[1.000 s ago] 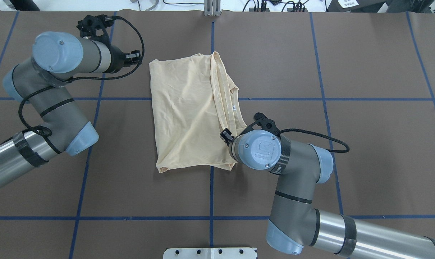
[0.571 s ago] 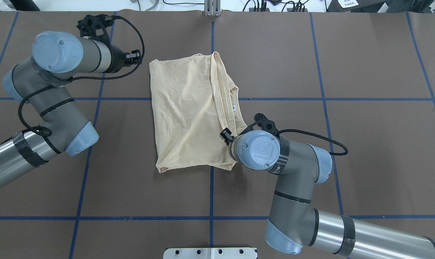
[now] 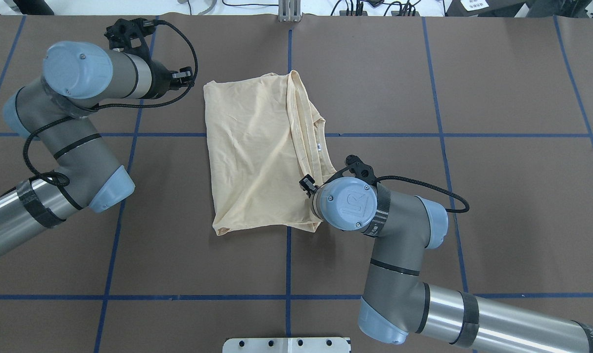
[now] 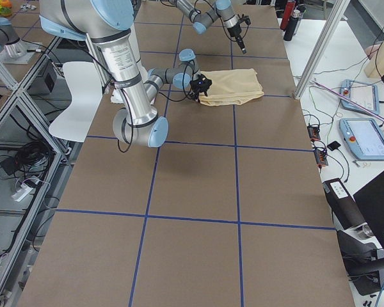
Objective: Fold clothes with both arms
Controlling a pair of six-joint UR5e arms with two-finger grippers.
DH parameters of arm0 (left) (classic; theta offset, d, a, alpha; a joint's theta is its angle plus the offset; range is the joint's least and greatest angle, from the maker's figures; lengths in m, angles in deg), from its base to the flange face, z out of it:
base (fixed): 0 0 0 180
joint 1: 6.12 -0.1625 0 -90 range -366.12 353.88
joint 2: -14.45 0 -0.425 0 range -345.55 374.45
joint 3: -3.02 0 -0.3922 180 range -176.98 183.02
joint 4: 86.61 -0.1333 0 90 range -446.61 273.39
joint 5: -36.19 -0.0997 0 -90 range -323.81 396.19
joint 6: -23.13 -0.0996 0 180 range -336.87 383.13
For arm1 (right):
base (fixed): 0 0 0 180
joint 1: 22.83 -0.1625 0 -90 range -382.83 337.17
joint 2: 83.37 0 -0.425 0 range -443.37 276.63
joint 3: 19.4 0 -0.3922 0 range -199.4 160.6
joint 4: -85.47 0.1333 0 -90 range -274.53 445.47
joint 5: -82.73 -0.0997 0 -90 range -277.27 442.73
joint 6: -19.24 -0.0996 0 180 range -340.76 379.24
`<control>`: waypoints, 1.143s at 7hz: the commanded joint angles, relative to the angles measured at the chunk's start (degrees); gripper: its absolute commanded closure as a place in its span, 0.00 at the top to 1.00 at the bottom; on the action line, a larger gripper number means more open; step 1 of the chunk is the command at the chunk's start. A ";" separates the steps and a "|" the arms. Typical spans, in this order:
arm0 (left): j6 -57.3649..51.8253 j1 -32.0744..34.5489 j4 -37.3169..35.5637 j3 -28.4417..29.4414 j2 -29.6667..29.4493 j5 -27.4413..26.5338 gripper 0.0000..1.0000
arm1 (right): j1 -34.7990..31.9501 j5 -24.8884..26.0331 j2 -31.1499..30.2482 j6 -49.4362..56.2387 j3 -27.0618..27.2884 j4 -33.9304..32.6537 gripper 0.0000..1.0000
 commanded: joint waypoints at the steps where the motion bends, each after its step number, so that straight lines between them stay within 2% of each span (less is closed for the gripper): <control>1: 0.00 0.00 0.00 -0.31 0.05 -0.08 0.44 | 0.01 -0.09 0.25 0.18 -0.36 0.06 0.00; 3: 1.13 0.00 -0.09 -0.48 -0.04 0.00 0.44 | -0.08 -0.09 0.07 0.27 0.60 -0.38 0.00; 5: 2.97 -0.43 -3.24 -4.33 0.57 0.35 0.44 | -0.34 -0.18 -1.85 0.18 4.54 -0.82 0.00; 7: 17.05 -2.01 -2.56 -8.98 3.81 2.63 0.45 | -0.08 -0.44 -7.72 0.10 12.00 -0.82 0.00; 8: 27.58 -5.76 -2.55 -14.75 6.53 1.94 0.45 | 1.14 -0.44 -8.97 -0.51 14.39 -0.82 0.00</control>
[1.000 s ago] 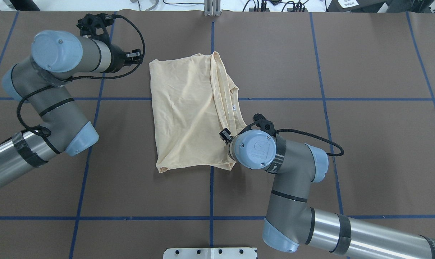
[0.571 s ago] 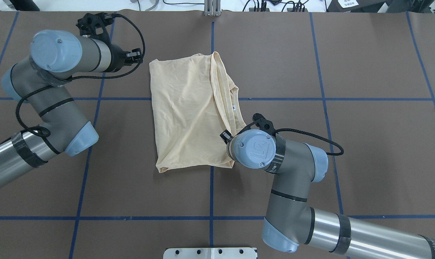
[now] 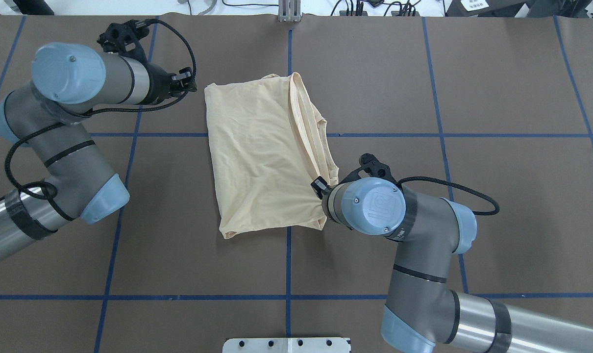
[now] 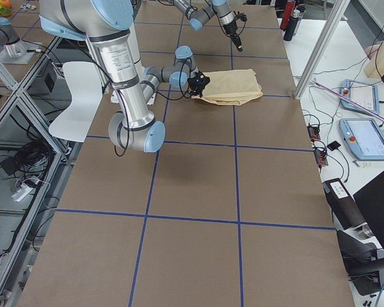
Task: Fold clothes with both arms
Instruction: 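Lower the left gripper to the near edge of the shirt and grasp it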
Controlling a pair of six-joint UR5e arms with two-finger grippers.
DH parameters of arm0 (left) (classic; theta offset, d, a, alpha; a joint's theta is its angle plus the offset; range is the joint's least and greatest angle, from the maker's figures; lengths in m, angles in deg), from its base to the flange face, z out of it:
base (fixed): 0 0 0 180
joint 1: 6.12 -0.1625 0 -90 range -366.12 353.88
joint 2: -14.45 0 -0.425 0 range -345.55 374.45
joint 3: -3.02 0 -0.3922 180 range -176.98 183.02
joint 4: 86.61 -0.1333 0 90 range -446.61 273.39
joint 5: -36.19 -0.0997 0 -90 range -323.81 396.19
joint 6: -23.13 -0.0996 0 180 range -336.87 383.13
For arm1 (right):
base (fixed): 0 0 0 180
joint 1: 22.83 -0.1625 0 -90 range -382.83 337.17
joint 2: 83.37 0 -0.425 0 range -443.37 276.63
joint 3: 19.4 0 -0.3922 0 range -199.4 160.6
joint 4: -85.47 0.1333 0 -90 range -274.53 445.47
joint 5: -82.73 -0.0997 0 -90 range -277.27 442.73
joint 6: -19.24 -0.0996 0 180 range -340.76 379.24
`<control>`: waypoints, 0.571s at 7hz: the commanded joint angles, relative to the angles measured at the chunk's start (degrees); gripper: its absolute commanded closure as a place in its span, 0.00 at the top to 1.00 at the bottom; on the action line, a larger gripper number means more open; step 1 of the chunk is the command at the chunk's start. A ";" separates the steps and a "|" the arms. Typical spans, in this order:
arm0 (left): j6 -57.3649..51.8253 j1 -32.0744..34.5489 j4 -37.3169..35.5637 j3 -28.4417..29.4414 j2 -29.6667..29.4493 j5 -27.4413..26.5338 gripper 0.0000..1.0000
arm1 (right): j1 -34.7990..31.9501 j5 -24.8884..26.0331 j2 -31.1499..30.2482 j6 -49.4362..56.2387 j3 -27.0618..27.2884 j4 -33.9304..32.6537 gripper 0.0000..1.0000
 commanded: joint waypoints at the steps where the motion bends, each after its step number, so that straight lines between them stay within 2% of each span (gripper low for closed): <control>1: 21.65 -6.50 0.06 -8.45 3.68 -1.97 0.47 | 2.50 0.04 -2.26 -3.11 5.30 -2.36 0.00; 2: 28.89 -12.97 0.06 -9.60 4.65 -8.25 0.48 | 4.08 0.13 -2.43 -4.70 7.24 -4.82 0.00; 4: 32.21 -23.27 0.06 -10.49 10.26 -16.45 0.49 | 4.45 0.30 -4.09 -5.07 8.22 -5.90 0.00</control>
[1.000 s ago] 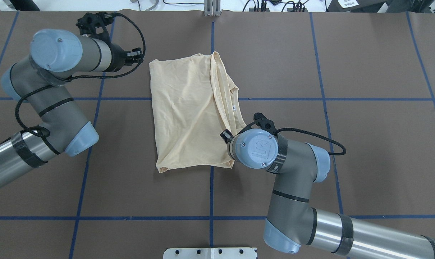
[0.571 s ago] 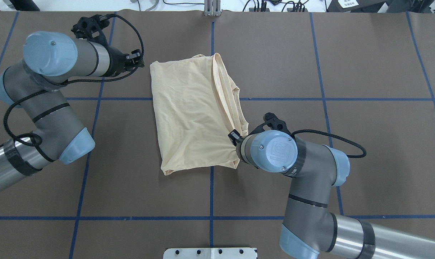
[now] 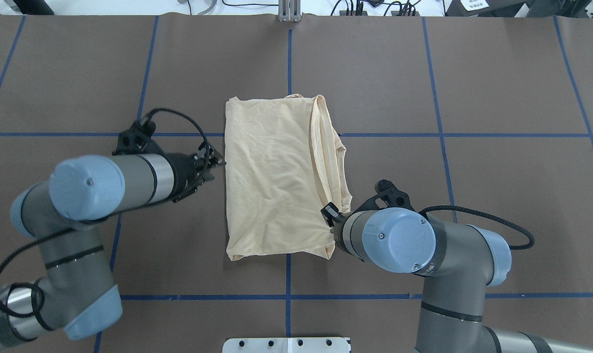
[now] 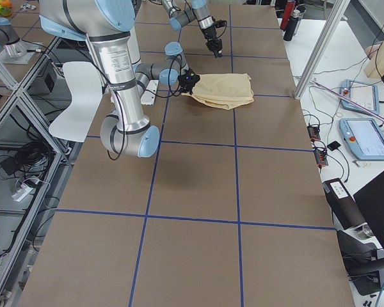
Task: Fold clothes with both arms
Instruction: 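Lower the left gripper to the near edge of the shirt and grasp it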
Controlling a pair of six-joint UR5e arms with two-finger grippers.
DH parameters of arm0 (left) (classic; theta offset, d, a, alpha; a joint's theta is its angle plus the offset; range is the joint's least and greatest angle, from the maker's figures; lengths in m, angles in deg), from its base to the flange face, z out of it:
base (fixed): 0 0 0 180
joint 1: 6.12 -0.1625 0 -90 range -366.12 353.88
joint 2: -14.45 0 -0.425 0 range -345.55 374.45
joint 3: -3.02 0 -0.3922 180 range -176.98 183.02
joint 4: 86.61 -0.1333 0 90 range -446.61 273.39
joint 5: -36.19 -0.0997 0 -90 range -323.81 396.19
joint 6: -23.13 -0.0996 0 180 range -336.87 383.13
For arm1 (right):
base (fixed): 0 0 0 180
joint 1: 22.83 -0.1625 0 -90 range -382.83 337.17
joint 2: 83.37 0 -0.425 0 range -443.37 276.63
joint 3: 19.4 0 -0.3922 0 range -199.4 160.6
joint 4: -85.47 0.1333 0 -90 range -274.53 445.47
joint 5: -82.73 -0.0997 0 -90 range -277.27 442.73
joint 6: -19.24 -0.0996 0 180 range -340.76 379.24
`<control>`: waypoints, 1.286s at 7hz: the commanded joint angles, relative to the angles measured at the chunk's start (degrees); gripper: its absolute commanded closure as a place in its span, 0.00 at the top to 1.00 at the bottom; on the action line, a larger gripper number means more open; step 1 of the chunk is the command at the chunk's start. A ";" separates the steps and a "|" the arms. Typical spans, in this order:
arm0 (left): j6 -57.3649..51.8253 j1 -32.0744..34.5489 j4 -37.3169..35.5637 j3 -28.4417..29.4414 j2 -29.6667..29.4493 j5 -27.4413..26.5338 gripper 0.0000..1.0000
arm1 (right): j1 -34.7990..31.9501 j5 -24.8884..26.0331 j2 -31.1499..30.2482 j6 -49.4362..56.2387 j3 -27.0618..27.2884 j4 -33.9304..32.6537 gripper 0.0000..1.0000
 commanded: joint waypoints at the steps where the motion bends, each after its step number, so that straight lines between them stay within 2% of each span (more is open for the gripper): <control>1: 4.51 -8.71 -0.04 -0.95 2.79 -5.31 0.52 | 0.35 0.11 -1.31 -0.38 0.74 -0.69 0.00; 3: 7.86 -15.30 -0.04 -0.34 2.62 -9.77 0.53 | 0.35 0.11 -1.49 -0.38 0.83 -0.69 0.00; 8: 8.13 -17.60 -0.13 0.45 1.92 -9.89 0.52 | 0.35 0.11 -1.40 -0.38 0.83 -0.69 0.00; 9: 8.13 -17.87 -0.13 0.46 1.92 -10.06 0.46 | 0.35 0.11 -1.49 -0.38 0.83 -0.69 0.00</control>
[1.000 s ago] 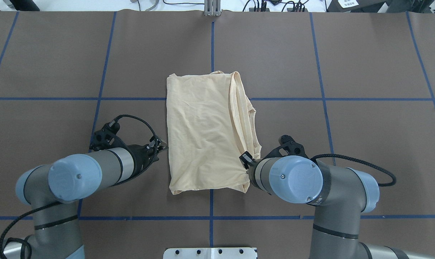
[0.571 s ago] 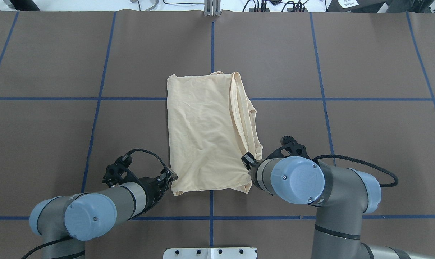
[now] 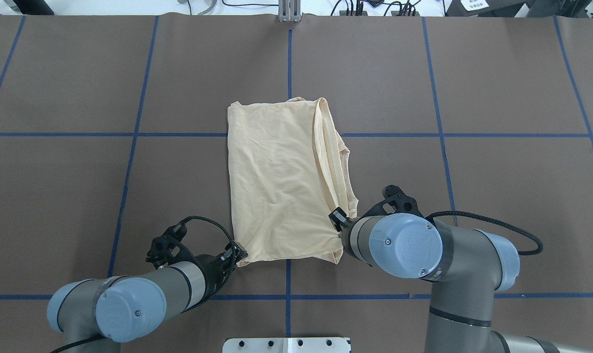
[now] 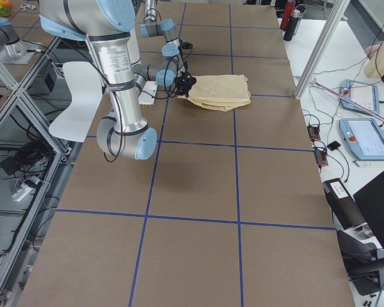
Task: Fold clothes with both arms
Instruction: 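Lower the left gripper to the near edge of the shirt and grasp it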
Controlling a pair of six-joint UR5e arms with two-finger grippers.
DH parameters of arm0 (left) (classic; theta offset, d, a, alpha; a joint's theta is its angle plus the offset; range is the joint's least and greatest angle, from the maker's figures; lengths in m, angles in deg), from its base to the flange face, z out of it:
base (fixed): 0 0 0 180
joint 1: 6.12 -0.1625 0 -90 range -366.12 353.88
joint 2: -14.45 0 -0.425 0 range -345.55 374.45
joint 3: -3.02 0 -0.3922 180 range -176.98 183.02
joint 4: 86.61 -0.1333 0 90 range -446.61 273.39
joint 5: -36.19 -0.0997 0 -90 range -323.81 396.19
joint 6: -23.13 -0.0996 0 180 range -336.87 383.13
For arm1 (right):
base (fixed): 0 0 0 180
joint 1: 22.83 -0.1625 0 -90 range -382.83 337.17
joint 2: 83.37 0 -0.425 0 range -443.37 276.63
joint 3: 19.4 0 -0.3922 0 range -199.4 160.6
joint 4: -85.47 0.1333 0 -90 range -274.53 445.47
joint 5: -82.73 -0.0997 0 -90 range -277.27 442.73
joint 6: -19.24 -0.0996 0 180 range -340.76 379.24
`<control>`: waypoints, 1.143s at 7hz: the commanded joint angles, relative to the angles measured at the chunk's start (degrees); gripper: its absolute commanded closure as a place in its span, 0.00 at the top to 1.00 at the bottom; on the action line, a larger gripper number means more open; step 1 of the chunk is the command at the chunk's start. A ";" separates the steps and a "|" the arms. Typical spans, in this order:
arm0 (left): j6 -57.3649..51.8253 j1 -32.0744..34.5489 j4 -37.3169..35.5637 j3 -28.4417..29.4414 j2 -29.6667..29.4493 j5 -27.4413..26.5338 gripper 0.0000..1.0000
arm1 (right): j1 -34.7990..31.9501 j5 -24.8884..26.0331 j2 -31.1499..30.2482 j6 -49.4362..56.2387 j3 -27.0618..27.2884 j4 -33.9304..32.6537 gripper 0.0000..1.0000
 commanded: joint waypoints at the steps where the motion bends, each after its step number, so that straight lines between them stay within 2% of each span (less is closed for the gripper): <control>1: 0.21 -0.56 0.09 0.17 -0.04 -0.16 0.27 | -0.01 0.00 -0.04 0.09 0.00 0.00 0.00; 2: 3.52 -0.56 0.09 0.17 -0.30 -0.59 0.00 | -0.01 0.00 -0.04 0.00 0.00 0.00 0.00; 4: 4.60 -0.21 0.26 -0.53 -0.30 -1.39 0.00 | -0.01 0.00 -0.12 0.09 0.00 0.00 0.00; 6: 4.52 0.15 0.18 -4.38 0.93 -1.47 0.00 | -0.10 -0.09 -0.30 0.00 0.96 -0.09 0.00; 8: 6.43 -2.12 -0.44 -13.49 5.47 -1.39 0.00 | 1.30 -1.92 -6.76 -1.48 9.97 -0.26 0.00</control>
